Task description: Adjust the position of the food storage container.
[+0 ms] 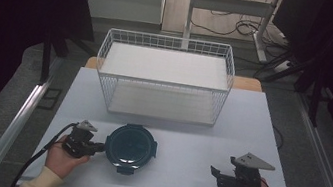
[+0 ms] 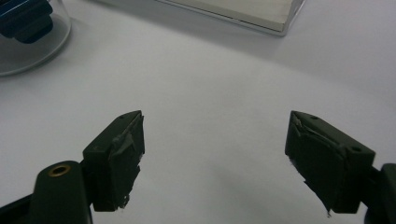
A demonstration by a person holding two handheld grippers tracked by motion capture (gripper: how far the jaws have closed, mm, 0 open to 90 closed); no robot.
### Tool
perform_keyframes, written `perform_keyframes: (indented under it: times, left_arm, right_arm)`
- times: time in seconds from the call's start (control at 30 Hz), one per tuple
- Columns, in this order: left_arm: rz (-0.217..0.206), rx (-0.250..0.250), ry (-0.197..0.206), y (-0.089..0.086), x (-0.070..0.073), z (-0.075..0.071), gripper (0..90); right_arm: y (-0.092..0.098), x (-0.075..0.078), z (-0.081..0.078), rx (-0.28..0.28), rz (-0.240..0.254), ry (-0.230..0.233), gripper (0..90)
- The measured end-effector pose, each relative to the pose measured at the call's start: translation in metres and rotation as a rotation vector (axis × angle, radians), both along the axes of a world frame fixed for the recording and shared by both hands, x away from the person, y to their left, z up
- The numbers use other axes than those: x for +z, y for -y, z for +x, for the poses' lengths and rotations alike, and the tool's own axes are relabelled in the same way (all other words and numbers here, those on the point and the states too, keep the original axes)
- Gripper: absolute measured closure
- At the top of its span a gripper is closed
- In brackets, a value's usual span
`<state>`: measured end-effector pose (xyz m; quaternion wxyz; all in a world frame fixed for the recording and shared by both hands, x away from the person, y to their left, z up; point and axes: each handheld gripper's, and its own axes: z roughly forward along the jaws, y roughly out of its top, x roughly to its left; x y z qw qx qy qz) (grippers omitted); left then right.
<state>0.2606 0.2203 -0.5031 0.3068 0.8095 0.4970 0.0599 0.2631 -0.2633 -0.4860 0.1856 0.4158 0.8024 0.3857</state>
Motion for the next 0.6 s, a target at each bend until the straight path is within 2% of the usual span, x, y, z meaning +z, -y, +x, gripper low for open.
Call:
perform_keyframes:
  times: [0.2, 0.47, 0.6]
  left_arm:
    - [-0.019, -0.012, -0.007, 0.004, 0.0, 0.0, 90.0]
    - [-0.034, -0.003, -0.012, 0.008, -0.001, -0.001, 90.0]
    - [-0.014, -0.009, -0.007, 0.015, 0.001, -0.002, 90.0]
  right_arm:
    - [0.0, 0.0, 0.001, -0.003, 0.003, -0.003, 19.7]
    - [-0.002, 0.002, -0.001, 0.005, 0.017, 0.017, 19.7]
    - [-0.002, 0.002, 0.0, 0.005, 0.021, 0.012, 19.7]
